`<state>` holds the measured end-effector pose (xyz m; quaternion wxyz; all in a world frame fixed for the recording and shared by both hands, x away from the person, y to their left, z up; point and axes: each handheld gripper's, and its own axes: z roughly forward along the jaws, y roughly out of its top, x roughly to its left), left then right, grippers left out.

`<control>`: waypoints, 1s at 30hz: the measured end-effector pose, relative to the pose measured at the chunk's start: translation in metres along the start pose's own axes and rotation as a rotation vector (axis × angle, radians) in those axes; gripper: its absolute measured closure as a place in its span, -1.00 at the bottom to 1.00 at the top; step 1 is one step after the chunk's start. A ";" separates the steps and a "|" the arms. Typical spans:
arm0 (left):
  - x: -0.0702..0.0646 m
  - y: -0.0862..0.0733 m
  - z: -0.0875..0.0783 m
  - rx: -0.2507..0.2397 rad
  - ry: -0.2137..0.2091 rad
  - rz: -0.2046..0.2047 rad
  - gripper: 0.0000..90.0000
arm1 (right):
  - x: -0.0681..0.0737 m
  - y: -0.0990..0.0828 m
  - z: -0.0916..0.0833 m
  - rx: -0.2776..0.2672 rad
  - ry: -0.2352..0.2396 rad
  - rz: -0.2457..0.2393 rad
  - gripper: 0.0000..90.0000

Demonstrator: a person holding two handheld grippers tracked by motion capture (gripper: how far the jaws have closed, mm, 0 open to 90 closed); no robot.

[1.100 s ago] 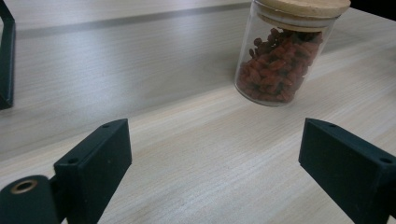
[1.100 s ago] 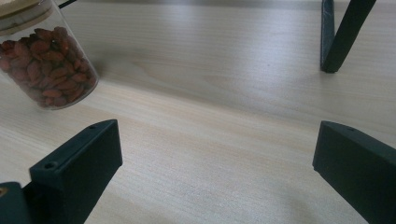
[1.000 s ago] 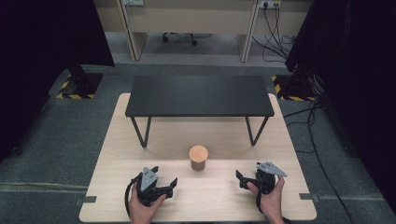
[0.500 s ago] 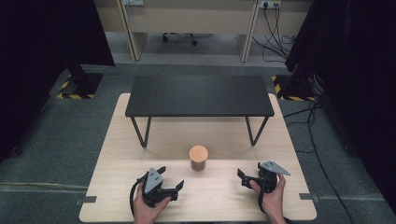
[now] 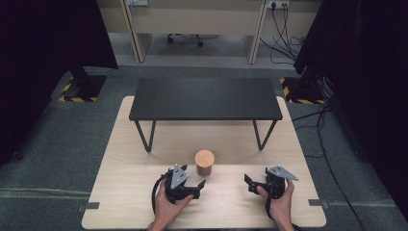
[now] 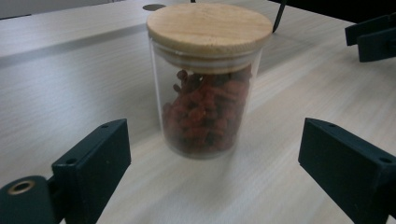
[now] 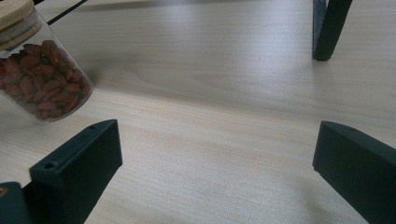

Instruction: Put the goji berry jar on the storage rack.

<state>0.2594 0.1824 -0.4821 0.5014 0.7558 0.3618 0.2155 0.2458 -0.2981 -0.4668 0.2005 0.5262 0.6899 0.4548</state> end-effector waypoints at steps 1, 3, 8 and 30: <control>-0.001 0.002 0.004 0.001 0.002 0.000 -0.81 | 0.000 0.000 0.000 0.001 0.001 -0.002 -0.97; -0.002 0.003 0.007 0.001 0.003 0.001 -0.80 | 0.000 0.000 0.000 0.001 0.001 -0.004 -0.97; -0.011 0.013 0.024 0.018 0.044 0.009 -0.79 | 0.000 0.001 0.000 0.005 0.003 -0.003 -0.97; -0.003 0.025 0.043 0.040 0.040 0.006 -0.44 | 0.003 0.001 0.001 0.007 0.010 -0.022 -0.97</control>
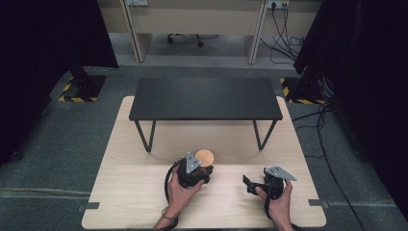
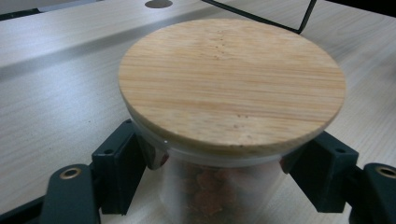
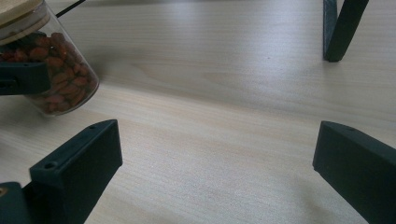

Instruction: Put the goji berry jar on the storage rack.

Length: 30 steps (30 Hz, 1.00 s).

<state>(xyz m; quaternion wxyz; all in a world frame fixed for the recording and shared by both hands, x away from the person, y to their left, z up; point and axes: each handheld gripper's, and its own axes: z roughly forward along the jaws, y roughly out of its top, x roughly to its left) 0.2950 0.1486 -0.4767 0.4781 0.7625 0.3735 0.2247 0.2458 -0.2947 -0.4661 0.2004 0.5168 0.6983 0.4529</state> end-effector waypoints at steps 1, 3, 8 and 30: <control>0.000 -0.002 -0.002 -0.006 -0.002 -0.004 -0.44 | 0.000 0.000 0.000 0.001 0.000 0.000 -0.97; -0.001 -0.006 -0.012 -0.021 -0.006 0.004 -0.44 | 0.001 0.000 0.000 0.002 0.002 -0.001 -0.97; -0.001 -0.011 -0.039 -0.050 -0.006 0.022 -0.44 | 0.001 0.000 0.001 0.002 0.003 -0.005 -0.97; 0.003 -0.016 -0.105 -0.103 0.025 0.001 -0.44 | 0.002 0.001 0.001 0.006 0.000 -0.010 -0.97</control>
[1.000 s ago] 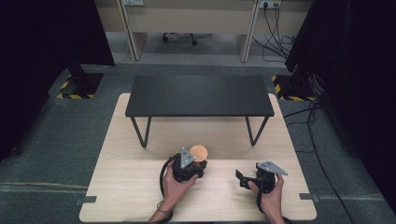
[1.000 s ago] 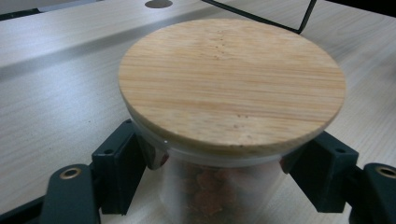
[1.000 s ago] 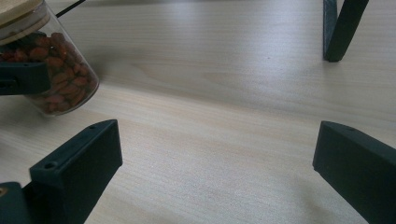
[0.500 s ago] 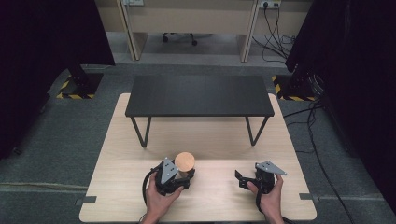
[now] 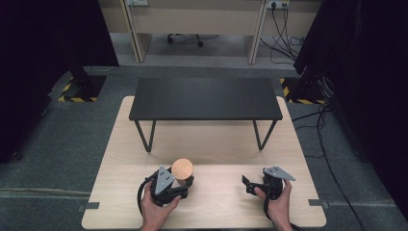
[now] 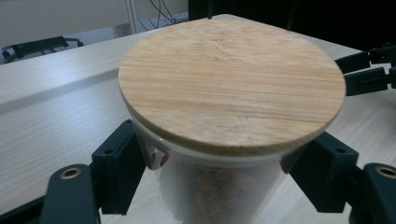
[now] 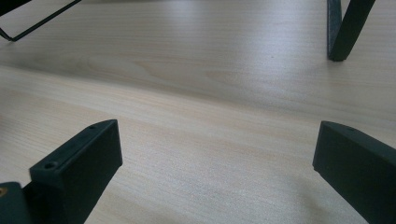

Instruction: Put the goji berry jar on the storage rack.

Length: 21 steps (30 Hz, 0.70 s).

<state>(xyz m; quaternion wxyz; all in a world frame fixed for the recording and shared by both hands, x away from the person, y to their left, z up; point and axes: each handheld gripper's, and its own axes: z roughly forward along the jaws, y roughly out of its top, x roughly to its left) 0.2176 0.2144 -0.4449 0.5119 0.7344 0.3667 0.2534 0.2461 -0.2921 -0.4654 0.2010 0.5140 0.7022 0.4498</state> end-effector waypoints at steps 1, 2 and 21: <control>0.000 0.000 0.000 0.000 0.000 0.000 -0.44 | 0.000 0.000 0.000 0.000 0.000 0.000 -0.97; 0.000 0.002 -0.001 0.000 0.002 -0.006 -0.44 | 0.000 0.000 0.000 0.001 0.000 -0.001 -0.97; 0.007 0.076 -0.015 -0.057 0.080 -0.050 -0.44 | 0.001 0.000 0.000 0.002 -0.005 -0.001 -0.97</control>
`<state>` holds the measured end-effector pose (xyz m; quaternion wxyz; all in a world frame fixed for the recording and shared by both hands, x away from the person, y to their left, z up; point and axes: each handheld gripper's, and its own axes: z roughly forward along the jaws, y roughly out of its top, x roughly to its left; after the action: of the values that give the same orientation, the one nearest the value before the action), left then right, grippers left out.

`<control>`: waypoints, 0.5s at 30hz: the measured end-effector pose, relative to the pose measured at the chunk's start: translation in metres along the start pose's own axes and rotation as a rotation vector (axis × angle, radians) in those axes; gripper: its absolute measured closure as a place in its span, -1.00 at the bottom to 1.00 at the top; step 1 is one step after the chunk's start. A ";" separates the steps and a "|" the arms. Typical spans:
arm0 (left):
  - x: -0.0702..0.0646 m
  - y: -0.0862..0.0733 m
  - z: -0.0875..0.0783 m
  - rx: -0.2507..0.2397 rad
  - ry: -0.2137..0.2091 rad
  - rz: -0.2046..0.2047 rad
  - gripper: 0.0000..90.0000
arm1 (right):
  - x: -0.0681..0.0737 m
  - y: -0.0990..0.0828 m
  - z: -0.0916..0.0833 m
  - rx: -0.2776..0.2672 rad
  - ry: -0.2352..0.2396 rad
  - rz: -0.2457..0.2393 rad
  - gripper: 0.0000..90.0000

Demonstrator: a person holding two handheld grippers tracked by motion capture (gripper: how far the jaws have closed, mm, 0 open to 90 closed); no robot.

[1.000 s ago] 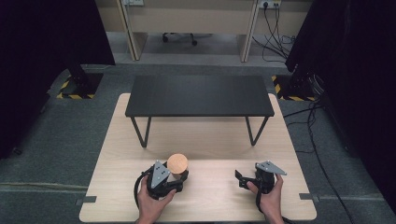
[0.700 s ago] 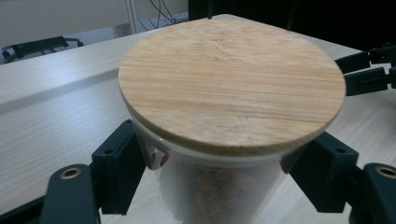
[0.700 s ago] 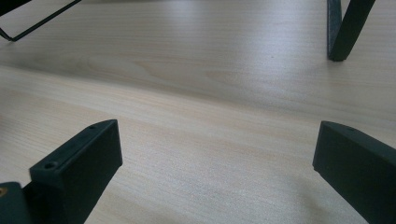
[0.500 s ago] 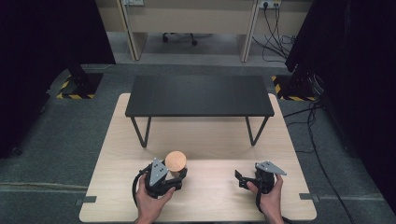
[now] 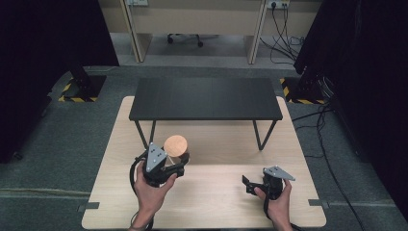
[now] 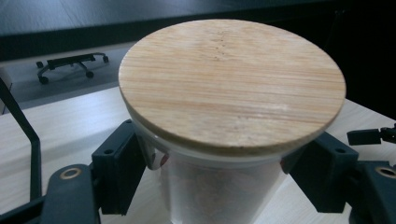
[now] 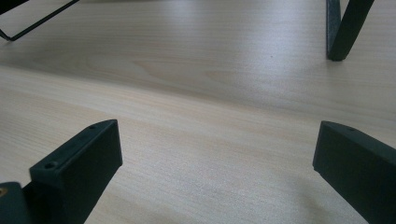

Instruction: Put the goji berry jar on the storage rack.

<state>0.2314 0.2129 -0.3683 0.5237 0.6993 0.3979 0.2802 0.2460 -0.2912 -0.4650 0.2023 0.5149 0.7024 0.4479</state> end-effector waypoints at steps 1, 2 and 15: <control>0.000 0.002 0.000 0.000 0.001 0.003 -0.44 | 0.000 0.000 0.000 0.000 0.000 -0.001 -0.97; 0.000 0.006 0.000 0.002 0.002 0.011 -0.44 | 0.000 0.000 0.000 0.000 0.000 0.000 -0.97; 0.011 0.060 0.003 0.013 0.029 0.021 -0.44 | 0.001 0.000 0.000 0.002 -0.002 -0.007 -0.97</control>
<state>0.2558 0.2129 -0.3118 0.5102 0.7028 0.3997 0.2932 0.2458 -0.2900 -0.4647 0.2041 0.5128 0.7045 0.4462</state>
